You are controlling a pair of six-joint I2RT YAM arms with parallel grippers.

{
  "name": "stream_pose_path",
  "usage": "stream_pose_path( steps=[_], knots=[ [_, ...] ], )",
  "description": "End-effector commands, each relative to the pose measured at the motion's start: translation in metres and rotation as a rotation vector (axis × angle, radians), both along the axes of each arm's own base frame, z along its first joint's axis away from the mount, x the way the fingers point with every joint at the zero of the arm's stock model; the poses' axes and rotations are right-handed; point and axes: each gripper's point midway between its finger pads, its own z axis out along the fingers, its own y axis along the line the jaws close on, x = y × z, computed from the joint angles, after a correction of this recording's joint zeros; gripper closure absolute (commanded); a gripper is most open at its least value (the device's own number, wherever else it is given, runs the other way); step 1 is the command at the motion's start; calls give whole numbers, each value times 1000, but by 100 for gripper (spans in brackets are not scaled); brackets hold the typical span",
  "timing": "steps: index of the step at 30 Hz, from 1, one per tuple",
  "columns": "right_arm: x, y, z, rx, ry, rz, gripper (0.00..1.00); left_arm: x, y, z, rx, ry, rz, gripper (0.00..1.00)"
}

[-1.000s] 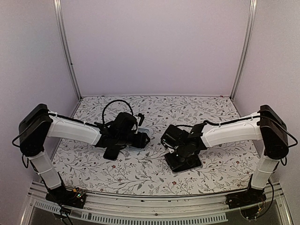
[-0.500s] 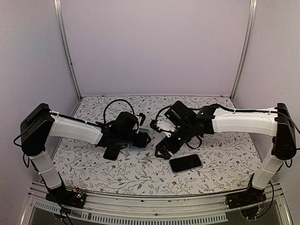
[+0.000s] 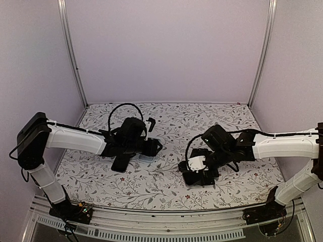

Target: Put the phone into the phone case

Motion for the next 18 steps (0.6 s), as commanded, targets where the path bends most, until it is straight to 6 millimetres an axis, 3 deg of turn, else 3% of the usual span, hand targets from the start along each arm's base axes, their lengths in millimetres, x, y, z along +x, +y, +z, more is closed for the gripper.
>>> stream_pose_path(
  steps=[1,7,13,18],
  knots=[
    [-2,-8,-14,-64,13,73,1,-2,2,4,-5,-19,-3,45],
    [27,-19,-43,-122,106,-21,1,-4,2,4,-12,-16,-13,45],
    [22,-29,-80,-219,186,-34,1,-6,7,2,-1,-22,-7,44],
    [13,-38,-91,-275,244,-38,1,-6,5,1,-4,-22,-17,44]
  ],
)
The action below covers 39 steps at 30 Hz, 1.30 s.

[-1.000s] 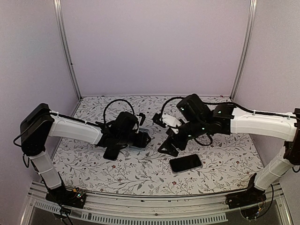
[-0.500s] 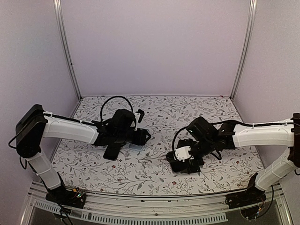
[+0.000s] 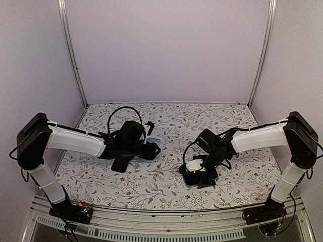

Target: Put the phone into the phone case

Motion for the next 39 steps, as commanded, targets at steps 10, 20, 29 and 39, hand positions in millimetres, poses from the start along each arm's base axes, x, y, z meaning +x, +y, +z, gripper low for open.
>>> stream_pose_path(
  steps=[10,20,29,39],
  knots=[
    [9,-5,-21,-109,7,-19,31,1,-5,16,-38,-36,-17,45],
    [19,23,18,33,-86,-52,47,5,-12,26,-53,-46,-22,45],
    [50,36,67,258,-285,-205,51,-1,-53,51,-304,-38,-127,36],
    [76,65,155,719,-501,-442,49,-35,-91,81,-493,-143,-333,1]
  ],
)
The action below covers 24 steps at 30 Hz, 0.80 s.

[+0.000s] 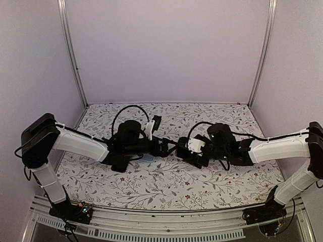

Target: Put the phone into the phone case

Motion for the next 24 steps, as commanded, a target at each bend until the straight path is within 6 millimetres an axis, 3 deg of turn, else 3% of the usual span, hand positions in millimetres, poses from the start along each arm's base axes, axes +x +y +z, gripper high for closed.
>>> stream_pose_path(
  steps=[1,6,10,14,17,19,22,24],
  knots=[
    [15,26,60,251,-157,-83,48,-22,-30,26,-82,-124,-126,1],
    [10,31,61,290,-150,-65,48,-7,-19,22,-83,-114,-46,7],
    [5,37,69,331,-155,-34,48,-9,-34,12,-55,-83,-96,22],
    [4,39,63,318,-149,-33,48,-9,-37,8,-53,-67,-97,49],
    [3,37,56,308,-136,-37,48,-6,-28,17,-60,-104,-53,58],
    [2,37,52,303,-128,-35,48,-3,-23,24,-54,-129,-25,73],
    [0,38,50,302,-117,-32,48,-4,-26,19,-28,-124,-45,100],
    [0,39,51,307,-116,-32,47,-7,-32,12,-9,-104,-77,100]
  ],
)
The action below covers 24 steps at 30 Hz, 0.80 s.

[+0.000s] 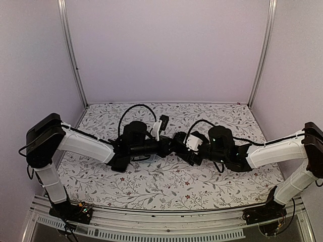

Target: Put the phone into the phone case

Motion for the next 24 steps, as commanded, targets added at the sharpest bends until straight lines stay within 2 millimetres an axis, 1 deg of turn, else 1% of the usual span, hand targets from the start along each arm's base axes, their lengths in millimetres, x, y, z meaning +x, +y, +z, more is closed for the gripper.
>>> stream_pose_path(
  steps=[1,4,5,6,7,8,11,12,13,14,15,16,17,18,19,21,22,24],
  knots=[
    [-6,9,13,70,1,32,46,4,0,-7,60,-25,-17,100],
    [-6,9,11,65,7,30,37,4,2,-10,80,-30,-12,100],
    [-6,8,10,62,8,27,29,5,3,-9,92,-41,-9,100],
    [-5,7,9,57,10,16,17,6,4,-8,106,-51,-7,100],
    [-4,5,7,51,18,8,4,6,5,-8,119,-61,-5,100],
    [-5,4,6,44,23,5,2,6,6,-7,134,-71,-7,100],
    [-10,-3,4,-1,48,7,1,5,11,-5,180,-113,-15,100],
    [-15,-6,12,0,45,24,1,4,13,-4,199,-139,-25,100],
    [-22,-9,16,-4,53,54,1,1,16,-3,214,-173,-42,100],
    [-37,-8,26,17,79,132,1,-4,18,3,215,-213,-66,100],
    [-52,-10,44,59,101,213,1,-10,19,8,221,-257,-97,100],
    [-65,-13,55,90,136,286,1,-15,21,12,231,-311,-129,100],
    [-75,-18,71,132,150,338,1,-20,22,18,231,-349,-155,100],
    [-80,-23,82,173,178,367,1,-25,23,23,238,-390,-182,100],
    [-83,-31,97,214,180,383,1,-30,23,27,247,-424,-210,100],
    [-84,-40,111,263,198,398,1,-38,23,36,275,-487,-254,100],
    [-85,-41,114,273,214,404,1,-43,22,38,289,-509,-280,100],
    [-83,-34,114,265,240,424,1,-55,18,41,322,-551,-343,100]
  ],
)
